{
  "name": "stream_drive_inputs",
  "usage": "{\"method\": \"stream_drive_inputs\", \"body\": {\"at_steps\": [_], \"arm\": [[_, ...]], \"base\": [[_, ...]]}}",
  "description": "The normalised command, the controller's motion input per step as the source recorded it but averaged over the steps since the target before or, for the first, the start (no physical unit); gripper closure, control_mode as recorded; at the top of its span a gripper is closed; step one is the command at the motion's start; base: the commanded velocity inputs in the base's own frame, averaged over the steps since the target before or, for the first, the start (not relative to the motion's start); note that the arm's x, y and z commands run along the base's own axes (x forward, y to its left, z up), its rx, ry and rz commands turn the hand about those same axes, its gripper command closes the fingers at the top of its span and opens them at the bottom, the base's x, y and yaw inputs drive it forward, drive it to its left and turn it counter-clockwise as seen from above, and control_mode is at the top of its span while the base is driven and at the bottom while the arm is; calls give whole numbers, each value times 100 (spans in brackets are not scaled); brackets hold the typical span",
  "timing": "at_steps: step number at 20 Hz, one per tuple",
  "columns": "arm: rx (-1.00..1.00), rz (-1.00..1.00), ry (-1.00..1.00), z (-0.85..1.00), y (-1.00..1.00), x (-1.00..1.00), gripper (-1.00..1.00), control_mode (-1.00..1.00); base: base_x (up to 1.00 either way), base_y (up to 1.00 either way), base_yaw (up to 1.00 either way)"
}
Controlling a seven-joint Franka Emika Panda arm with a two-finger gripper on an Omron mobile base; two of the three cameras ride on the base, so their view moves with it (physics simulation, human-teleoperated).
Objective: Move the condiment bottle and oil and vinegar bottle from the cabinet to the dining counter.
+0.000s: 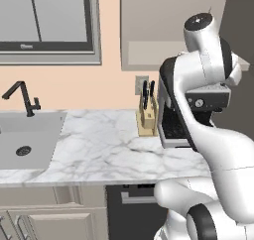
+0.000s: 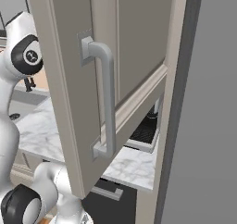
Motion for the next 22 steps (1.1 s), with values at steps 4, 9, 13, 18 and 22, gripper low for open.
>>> {"method": "stream_drive_inputs", "body": {"at_steps": [4, 9, 13, 18, 22], "arm": [[0, 9, -25, 58, 0, 11, -100, -100], [0, 6, -14, 44, -1, 38, -100, -100], [0, 6, -10, 30, -8, 46, -100, -100], [-7, 3, -10, 24, -22, 45, -100, -100], [-12, 5, -15, 16, -28, 29, -100, -100]], "base": [[0, 0, 0], [0, 0, 0], [0, 0, 0], [0, 0, 0], [0, 0, 0]]}}
